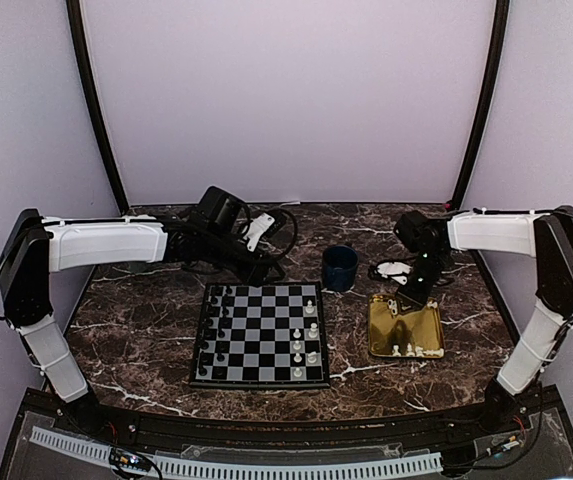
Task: Set up the chess pieces on the board
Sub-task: Pick up the rook from the storage box.
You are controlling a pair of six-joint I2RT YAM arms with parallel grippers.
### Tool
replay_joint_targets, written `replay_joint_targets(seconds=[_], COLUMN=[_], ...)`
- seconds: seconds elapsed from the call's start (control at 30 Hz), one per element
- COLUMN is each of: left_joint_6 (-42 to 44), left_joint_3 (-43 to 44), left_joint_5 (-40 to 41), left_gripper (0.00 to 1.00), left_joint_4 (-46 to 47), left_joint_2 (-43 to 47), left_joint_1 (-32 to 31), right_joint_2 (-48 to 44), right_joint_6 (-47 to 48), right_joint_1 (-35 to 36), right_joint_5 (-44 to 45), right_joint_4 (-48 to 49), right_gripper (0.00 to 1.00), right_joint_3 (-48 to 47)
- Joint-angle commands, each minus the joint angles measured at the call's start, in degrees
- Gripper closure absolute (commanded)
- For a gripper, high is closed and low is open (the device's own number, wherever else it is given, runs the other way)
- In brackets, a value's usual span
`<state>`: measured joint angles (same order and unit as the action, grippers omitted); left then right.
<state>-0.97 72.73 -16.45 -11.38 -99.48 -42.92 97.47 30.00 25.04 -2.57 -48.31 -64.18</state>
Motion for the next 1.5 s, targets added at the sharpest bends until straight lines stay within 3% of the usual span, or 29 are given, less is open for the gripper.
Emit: replay_joint_targets(seconds=[0.0, 0.37, 0.93, 1.23, 1.47], left_joint_6=[1.10, 1.24, 1.06, 0.71, 3.82], left_joint_3=[0.56, 0.65, 0.77, 0.81, -3.26], left_joint_5=[0.58, 0.28, -0.16, -0.56, -2.00], left_gripper=[0.54, 0.54, 0.54, 0.54, 0.54], left_joint_4=[-0.65, -0.67, -0.82, -0.58, 5.01], left_joint_2=[2.52, 2.20, 1.57, 1.28, 3.63], left_joint_1=[-0.15, -0.24, -0.24, -0.32, -2.58], right_joint_2=[-0.20, 1.13, 3.95, 3.48, 0.16], right_joint_6=[5.58, 12.45, 13.37, 9.91, 8.78], right_joint_1=[-0.86, -1.48, -1.48, -1.56, -1.52], right_joint_5=[-2.71, -0.42, -1.87, -1.21, -5.98], right_joint_4=[3.27, 6.30, 6.78, 7.52, 2.96], right_gripper=[0.71, 0.68, 0.73, 0.91, 0.94], right_joint_3=[0.47, 2.49, 5.24, 5.75, 3.84])
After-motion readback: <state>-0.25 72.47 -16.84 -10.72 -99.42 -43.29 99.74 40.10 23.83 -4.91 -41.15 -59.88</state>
